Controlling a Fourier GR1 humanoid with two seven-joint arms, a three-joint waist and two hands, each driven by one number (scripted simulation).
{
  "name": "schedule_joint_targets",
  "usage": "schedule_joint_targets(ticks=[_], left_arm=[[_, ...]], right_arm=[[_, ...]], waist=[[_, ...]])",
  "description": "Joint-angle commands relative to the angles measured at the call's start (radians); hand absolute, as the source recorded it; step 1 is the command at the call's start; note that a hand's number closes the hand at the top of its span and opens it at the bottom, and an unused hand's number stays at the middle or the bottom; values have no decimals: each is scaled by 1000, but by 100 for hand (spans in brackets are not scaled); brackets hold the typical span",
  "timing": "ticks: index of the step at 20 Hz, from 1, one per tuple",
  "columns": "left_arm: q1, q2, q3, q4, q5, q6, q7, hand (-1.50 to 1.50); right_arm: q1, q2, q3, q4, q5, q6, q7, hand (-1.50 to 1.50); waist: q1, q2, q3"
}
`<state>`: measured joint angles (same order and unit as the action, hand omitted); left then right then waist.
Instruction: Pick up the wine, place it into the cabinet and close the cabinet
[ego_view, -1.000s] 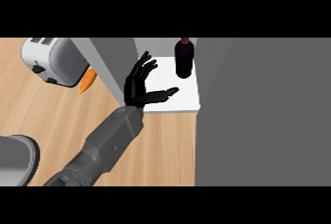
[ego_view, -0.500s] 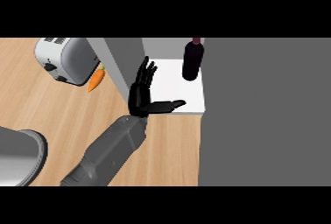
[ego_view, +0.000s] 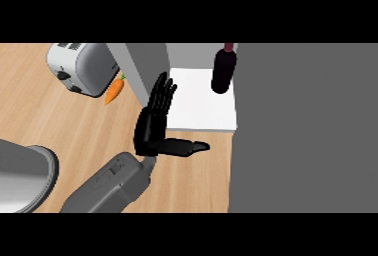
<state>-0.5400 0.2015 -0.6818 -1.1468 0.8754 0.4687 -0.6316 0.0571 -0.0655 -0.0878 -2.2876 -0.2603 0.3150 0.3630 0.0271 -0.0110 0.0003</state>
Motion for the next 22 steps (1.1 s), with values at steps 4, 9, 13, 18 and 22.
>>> schedule_joint_targets(ticks=[4, 9, 13, 18, 22], left_arm=[[224, 161, -57, -472, -86, 130, 114, -150], [343, 225, -72, -698, -155, 208, 192, -150], [415, 204, -93, -718, -228, 220, 146, -150], [532, 344, -17, -890, -186, 215, 169, -150], [690, 430, 64, -933, -167, 146, 110, -150]], right_arm=[[33, 36, 67, -29, 58, -4, -17, -150], [-6, -6, 31, -28, 36, 6, 7, -150], [15, -53, 57, -60, 14, 71, 42, 150], [34, -172, 93, -52, -53, 231, 65, 150], [94, -161, 149, -107, -76, 266, 68, 150]], waist=[[-14, 5, 0], [-18, 8, 0], [-23, 9, 0], [-3, 5, 0], [-13, 7, -1]])
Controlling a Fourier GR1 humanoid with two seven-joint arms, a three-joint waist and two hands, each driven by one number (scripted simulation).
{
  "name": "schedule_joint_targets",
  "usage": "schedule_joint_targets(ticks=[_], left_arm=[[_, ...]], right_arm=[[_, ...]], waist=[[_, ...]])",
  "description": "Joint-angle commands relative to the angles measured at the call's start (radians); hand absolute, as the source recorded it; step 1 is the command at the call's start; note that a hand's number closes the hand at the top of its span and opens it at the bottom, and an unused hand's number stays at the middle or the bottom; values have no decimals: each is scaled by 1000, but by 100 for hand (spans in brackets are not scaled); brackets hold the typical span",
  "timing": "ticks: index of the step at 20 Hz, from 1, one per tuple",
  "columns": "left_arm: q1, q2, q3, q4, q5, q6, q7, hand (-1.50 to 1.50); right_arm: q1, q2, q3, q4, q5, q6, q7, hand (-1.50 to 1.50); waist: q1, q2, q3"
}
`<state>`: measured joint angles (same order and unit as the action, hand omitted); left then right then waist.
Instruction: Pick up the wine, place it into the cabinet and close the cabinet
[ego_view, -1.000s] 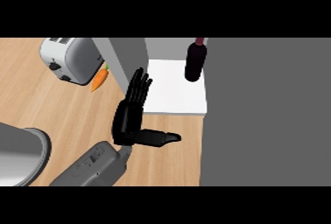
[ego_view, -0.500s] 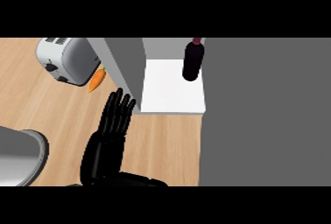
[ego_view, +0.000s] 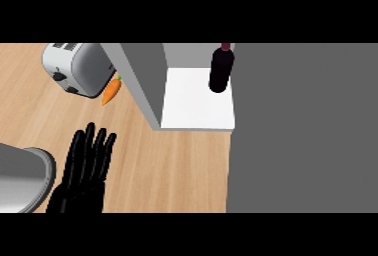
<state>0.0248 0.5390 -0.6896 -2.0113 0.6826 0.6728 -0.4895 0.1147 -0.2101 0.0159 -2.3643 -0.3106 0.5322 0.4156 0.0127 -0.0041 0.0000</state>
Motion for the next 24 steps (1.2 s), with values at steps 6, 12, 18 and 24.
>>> schedule_joint_targets(ticks=[6, 12, 18, 24], left_arm=[[281, 178, 175, -218, 56, -85, -55, -150], [485, 220, 302, -211, 124, -260, -168, -150], [602, 285, 493, -240, 219, -365, -168, -150], [702, 301, 574, -239, 236, -490, -185, -150]], right_arm=[[43, 10, 170, -66, -122, -12, 141, 150], [18, 133, 468, -130, 106, -121, 210, 150], [-107, 207, 597, -95, 246, -224, 281, 150], [-397, 209, 729, 62, 410, -449, 297, 150]], waist=[[10, -1, -1], [12, -5, -3], [9, -7, -3], [22, -5, -3]])
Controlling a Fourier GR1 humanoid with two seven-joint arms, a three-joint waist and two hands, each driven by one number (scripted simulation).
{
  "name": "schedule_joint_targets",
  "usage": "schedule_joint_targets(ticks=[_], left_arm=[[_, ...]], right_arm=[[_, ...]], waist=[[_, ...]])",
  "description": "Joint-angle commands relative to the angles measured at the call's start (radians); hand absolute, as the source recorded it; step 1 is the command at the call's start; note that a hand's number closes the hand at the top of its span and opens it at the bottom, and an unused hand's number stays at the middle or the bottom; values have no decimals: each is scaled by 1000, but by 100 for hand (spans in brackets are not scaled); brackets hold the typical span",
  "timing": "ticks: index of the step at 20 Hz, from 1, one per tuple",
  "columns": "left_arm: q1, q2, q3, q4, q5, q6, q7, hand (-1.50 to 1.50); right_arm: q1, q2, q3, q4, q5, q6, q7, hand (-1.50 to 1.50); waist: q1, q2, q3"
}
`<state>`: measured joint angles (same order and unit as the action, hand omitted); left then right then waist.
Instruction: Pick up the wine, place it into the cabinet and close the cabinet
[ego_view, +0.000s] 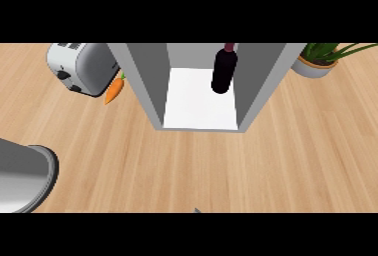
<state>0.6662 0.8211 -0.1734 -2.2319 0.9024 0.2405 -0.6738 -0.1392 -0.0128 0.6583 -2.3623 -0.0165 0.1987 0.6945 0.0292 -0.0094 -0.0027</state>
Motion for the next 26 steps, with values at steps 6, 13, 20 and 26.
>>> schedule_joint_targets(ticks=[6, 13, 20, 26], left_arm=[[129, 34, 203, -23, 109, -192, 23, -150], [131, 11, 304, 26, 152, -274, 74, -150], [164, -27, 296, -10, 97, -301, 120, -150], [33, -27, 264, 3, 115, -254, 227, -150]], right_arm=[[-421, 13, 65, 279, 86, -333, 38, 150], [-623, 13, -65, 566, 24, -382, -95, 150], [-811, 13, -262, 803, -7, -298, -129, 150], [-861, 8, -360, 1010, 6, -241, -287, 150]], waist=[[18, 5, 1], [6, 11, 2], [1, 11, 2], [-17, 17, 2]])
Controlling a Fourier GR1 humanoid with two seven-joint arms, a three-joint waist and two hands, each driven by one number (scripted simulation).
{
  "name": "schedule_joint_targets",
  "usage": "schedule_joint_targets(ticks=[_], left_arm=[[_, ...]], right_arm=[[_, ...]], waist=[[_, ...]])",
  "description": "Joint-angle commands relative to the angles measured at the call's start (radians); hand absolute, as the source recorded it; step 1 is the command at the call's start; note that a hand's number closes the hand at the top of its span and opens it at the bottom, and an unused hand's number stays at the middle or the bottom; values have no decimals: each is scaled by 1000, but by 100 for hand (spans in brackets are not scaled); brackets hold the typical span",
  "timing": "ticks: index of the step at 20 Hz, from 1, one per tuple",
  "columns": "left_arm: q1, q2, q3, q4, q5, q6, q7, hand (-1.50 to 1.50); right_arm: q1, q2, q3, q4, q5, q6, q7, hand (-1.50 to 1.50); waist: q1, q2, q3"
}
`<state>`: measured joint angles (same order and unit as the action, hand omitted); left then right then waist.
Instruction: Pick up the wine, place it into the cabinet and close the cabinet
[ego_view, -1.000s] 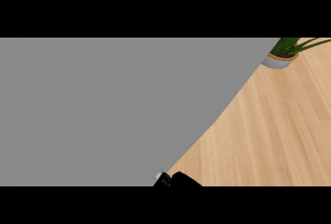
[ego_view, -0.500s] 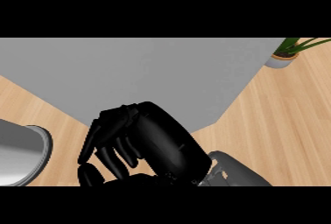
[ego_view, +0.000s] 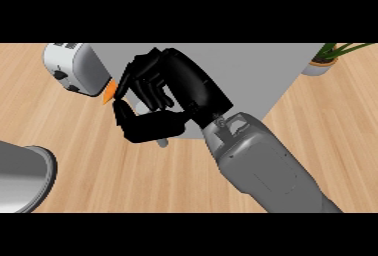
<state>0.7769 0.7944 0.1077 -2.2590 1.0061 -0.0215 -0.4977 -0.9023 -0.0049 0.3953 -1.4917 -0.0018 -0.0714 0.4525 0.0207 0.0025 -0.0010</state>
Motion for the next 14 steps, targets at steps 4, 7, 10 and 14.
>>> schedule_joint_targets(ticks=[4, 7, 10, 14], left_arm=[[-113, -49, -126, -43, -81, 104, 89, -150], [-172, -69, -176, -15, -99, 131, 110, -150], [-200, -67, -180, -12, -123, 145, 110, -150], [-249, -103, -226, 30, -139, 159, 105, -150]], right_arm=[[-70, -38, -122, 214, -6, 72, -146, 150], [-76, -33, -121, 237, 12, 67, -173, 150], [-80, -100, -171, 274, 1, 96, -201, 150], [-93, -147, -207, 305, -16, 134, -242, 150]], waist=[[-10, 6, 1], [-15, 7, 1], [-14, 11, 1], [-16, 20, 1]])
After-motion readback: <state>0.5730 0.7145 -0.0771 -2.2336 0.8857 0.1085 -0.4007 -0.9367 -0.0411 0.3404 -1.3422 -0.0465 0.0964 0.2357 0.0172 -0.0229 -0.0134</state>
